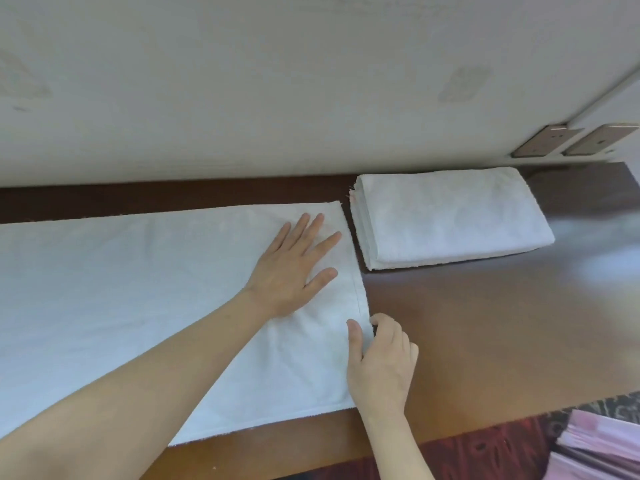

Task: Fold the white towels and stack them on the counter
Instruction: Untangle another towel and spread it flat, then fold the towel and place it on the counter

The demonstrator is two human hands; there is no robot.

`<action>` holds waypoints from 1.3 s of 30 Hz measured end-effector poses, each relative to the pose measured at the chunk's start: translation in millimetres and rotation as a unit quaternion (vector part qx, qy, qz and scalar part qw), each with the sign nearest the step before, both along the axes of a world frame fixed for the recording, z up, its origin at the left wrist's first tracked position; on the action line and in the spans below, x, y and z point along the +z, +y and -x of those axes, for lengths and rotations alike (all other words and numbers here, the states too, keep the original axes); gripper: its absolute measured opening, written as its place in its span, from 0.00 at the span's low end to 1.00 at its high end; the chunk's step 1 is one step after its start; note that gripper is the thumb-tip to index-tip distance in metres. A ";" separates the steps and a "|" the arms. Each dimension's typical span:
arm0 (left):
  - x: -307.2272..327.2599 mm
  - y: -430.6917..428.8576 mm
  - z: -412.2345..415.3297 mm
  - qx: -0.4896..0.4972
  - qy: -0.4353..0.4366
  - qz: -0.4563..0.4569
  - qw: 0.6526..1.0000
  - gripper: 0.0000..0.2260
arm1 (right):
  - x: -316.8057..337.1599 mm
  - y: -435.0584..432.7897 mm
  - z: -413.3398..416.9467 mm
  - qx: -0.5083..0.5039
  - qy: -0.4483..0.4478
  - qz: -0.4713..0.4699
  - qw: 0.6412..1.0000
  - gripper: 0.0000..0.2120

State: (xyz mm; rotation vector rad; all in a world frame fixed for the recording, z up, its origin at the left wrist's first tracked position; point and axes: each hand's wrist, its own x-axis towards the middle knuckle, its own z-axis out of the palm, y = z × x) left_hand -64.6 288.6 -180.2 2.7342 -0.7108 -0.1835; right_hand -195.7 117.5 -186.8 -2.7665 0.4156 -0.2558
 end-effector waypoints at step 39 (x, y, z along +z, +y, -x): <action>89.0 125.4 -27.1 -0.033 -0.079 0.071 0.994 0.15 | 65.5 43.6 22.2 0.005 0.087 -0.338 0.937 0.29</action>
